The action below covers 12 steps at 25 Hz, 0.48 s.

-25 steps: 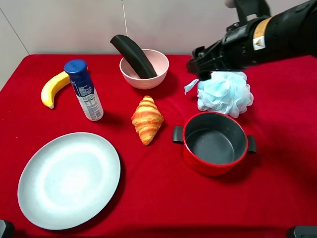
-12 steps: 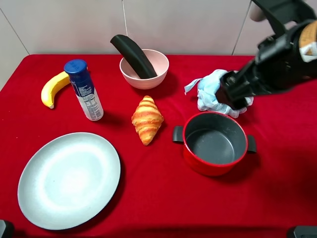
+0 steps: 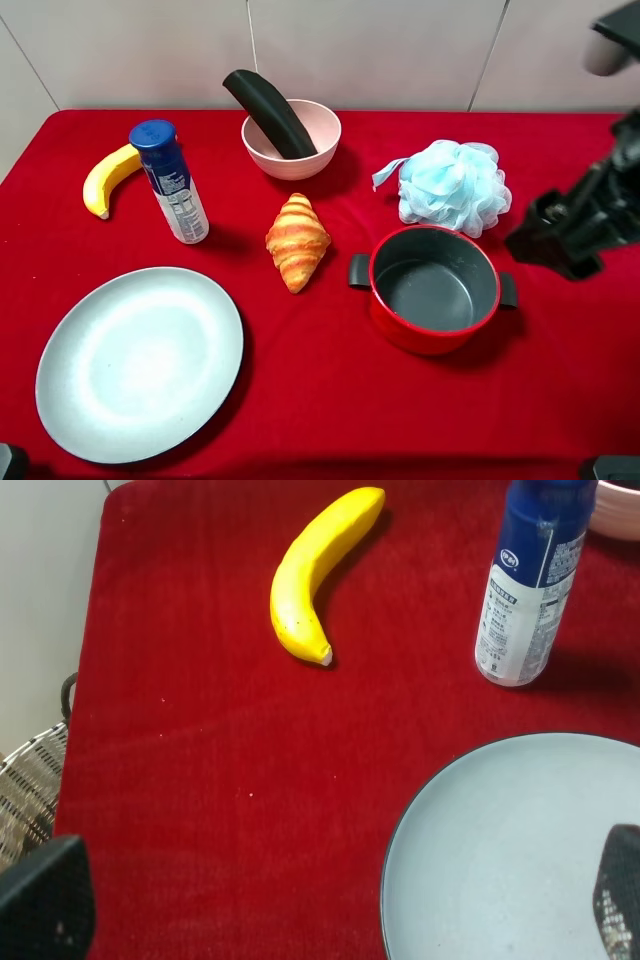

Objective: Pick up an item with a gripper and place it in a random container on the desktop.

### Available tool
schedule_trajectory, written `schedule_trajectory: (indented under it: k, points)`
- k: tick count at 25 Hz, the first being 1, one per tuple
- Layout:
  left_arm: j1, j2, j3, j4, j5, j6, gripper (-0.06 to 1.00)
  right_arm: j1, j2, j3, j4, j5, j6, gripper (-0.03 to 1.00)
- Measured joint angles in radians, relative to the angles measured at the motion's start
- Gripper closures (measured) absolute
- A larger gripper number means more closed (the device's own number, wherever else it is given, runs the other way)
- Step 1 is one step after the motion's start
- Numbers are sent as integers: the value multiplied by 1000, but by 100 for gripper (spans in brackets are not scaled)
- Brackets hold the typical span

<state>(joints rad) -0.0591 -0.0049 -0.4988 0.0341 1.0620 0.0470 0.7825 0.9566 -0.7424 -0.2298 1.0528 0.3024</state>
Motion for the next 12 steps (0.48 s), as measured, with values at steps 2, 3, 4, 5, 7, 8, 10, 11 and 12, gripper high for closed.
schedule_trajectory:
  k: [2,3,4,5,7,8,10,11,12]
  points:
    - [0,0,0,0,0,0,-4,0,-50,41,12,2,-1,27]
    - [0,0,0,0,0,0,-4,0,-78,58,18,3,-1,27]
    - [0,0,0,0,0,0,-4,0,-105,77,23,6,-3,27]
    - [0,0,0,0,0,0,-4,0,-134,96,26,8,-4,27]
    - [0,0,0,0,0,0,-4,0,-185,123,29,15,-4,27]
    - [0,0,0,0,0,0,-4,0,-214,134,30,19,-4,27]
    - [0,0,0,0,0,0,-4,0,-266,150,31,21,-4,27]
    - [0,0,0,0,0,0,-4,0,-292,158,32,23,-4,27]
    - [0,0,0,0,0,0,-4,0,-318,166,32,23,-4,27]
